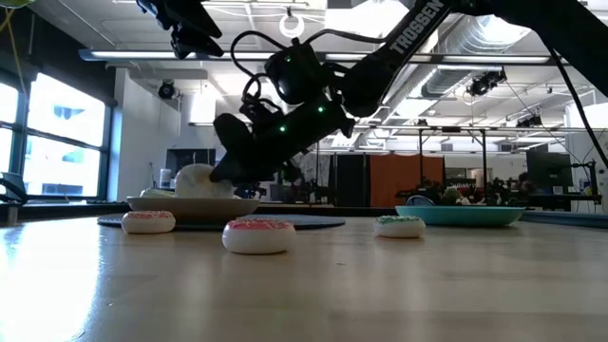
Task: Pick & Place donuts
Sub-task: Put the white donut on the white plate, then put the top small green donut on the green plate, then put the small yellow donut on the green plate
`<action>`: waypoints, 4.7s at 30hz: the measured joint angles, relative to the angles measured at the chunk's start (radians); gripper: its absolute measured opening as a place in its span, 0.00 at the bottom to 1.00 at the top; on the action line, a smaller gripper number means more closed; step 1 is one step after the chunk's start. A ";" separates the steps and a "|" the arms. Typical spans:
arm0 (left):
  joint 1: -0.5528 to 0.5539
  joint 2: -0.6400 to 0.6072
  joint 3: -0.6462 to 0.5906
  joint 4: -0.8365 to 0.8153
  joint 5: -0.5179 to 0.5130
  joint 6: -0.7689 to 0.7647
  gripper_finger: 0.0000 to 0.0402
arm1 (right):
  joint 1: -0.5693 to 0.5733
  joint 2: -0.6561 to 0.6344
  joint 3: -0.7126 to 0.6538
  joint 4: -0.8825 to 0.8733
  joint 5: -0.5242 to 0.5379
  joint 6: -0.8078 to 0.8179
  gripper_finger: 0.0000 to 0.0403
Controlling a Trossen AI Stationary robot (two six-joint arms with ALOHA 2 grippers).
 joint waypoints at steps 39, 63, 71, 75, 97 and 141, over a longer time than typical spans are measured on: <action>0.000 0.001 0.000 -0.048 0.023 -0.008 0.52 | 0.300 -0.516 -0.380 -0.852 -0.007 0.354 0.38; 0.000 0.001 0.000 -0.079 0.021 -0.024 0.52 | 0.255 -0.517 -0.539 -0.634 -0.108 0.432 0.12; 0.000 0.001 0.000 -0.081 0.021 -0.024 0.52 | 0.200 -0.536 -0.419 -0.787 -0.091 0.374 0.07; 0.000 0.001 0.000 -0.082 0.021 -0.024 0.52 | 0.144 -0.584 -0.316 -1.089 0.057 0.327 0.06; 0.000 0.001 -0.001 -0.081 0.018 -0.023 0.52 | -0.385 -0.847 -0.763 -0.563 0.185 0.282 0.03; 0.000 0.001 -0.001 -0.053 0.021 -0.079 0.52 | -0.056 -1.190 -0.838 -0.883 -0.365 0.379 0.32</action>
